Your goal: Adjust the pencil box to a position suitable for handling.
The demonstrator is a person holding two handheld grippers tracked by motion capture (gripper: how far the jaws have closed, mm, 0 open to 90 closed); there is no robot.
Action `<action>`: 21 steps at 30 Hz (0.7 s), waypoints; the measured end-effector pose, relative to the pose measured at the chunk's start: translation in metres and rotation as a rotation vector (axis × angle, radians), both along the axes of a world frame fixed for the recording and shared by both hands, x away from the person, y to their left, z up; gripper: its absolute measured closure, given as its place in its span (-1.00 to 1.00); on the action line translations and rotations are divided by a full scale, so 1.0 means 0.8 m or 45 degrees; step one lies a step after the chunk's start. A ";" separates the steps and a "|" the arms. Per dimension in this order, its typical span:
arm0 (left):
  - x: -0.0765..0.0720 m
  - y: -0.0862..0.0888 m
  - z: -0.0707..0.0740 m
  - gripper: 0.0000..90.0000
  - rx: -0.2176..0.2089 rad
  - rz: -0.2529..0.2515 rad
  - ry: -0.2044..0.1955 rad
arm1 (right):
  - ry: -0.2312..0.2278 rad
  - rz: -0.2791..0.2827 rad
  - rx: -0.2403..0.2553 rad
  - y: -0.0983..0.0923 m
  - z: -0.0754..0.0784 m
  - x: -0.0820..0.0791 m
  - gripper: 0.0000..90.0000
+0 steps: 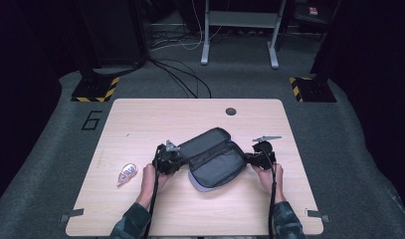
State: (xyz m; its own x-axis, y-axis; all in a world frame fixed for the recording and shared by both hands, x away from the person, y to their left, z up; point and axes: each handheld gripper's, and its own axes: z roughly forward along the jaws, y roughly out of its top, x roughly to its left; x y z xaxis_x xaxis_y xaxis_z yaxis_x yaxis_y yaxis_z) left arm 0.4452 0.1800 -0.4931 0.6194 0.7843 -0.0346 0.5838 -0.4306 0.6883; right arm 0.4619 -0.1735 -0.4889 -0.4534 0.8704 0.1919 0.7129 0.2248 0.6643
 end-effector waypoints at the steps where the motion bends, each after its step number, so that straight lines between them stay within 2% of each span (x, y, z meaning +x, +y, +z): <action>1: 0.002 0.006 0.001 0.71 -0.024 0.022 0.008 | -0.003 -0.001 -0.002 0.004 0.000 -0.007 0.76; 2: 0.002 0.006 0.001 0.61 -0.024 0.022 0.008 | -0.003 -0.001 -0.002 0.004 0.000 -0.007 0.76; 3: 0.000 0.011 0.006 0.46 -0.070 0.082 0.030 | -0.004 0.002 0.009 0.007 0.002 -0.011 0.50; 4: 0.000 0.011 0.006 0.35 -0.070 0.082 0.030 | -0.004 0.002 0.009 0.007 0.002 -0.011 0.50; 5: -0.005 0.013 0.011 0.28 -0.124 0.135 0.045 | -0.040 0.029 0.005 0.007 0.007 -0.010 0.28; 6: -0.005 0.013 0.011 0.18 -0.124 0.135 0.045 | -0.040 0.029 0.005 0.007 0.007 -0.010 0.28; 7: -0.012 0.014 0.018 0.09 -0.154 0.161 0.046 | -0.071 0.030 -0.014 0.007 0.013 -0.009 0.16; 10: -0.019 0.012 0.022 -0.14 -0.184 0.169 0.038 | -0.097 0.046 -0.030 0.007 0.021 -0.002 0.09; 11: -0.025 0.006 0.025 -0.20 -0.226 0.184 0.049 | -0.097 0.043 -0.040 0.008 0.023 0.001 0.08; 13: -0.027 0.003 0.025 -0.26 -0.227 0.178 0.052 | -0.091 0.050 -0.042 0.008 0.025 0.004 0.08; 14: -0.030 -0.003 0.025 -0.29 -0.230 0.181 0.057 | -0.096 0.055 -0.057 0.009 0.026 0.013 0.09; 17: -0.033 -0.012 0.020 -0.31 -0.225 0.160 0.092 | -0.067 0.038 -0.047 0.011 0.025 0.018 0.10; 18: -0.034 -0.015 0.019 -0.31 -0.221 0.164 0.090 | -0.072 0.056 -0.072 0.011 0.023 0.024 0.11; 19: -0.036 -0.021 0.015 -0.28 -0.203 0.142 0.109 | -0.052 0.058 -0.087 0.012 0.019 0.029 0.13; 20: -0.036 -0.021 0.015 -0.23 -0.203 0.142 0.109 | -0.052 0.058 -0.087 0.012 0.019 0.029 0.13; 21: -0.037 -0.025 0.012 -0.20 -0.192 0.134 0.130 | -0.033 0.058 -0.077 0.016 0.015 0.033 0.13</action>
State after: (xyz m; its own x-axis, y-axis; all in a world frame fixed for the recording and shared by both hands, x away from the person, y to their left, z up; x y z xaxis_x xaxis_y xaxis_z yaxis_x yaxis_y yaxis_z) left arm 0.4153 0.1596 -0.4834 0.5218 0.8256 -0.2146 0.6899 -0.2605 0.6754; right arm 0.4884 -0.1608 -0.4772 -0.4967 0.8586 0.1271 0.6838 0.2969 0.6665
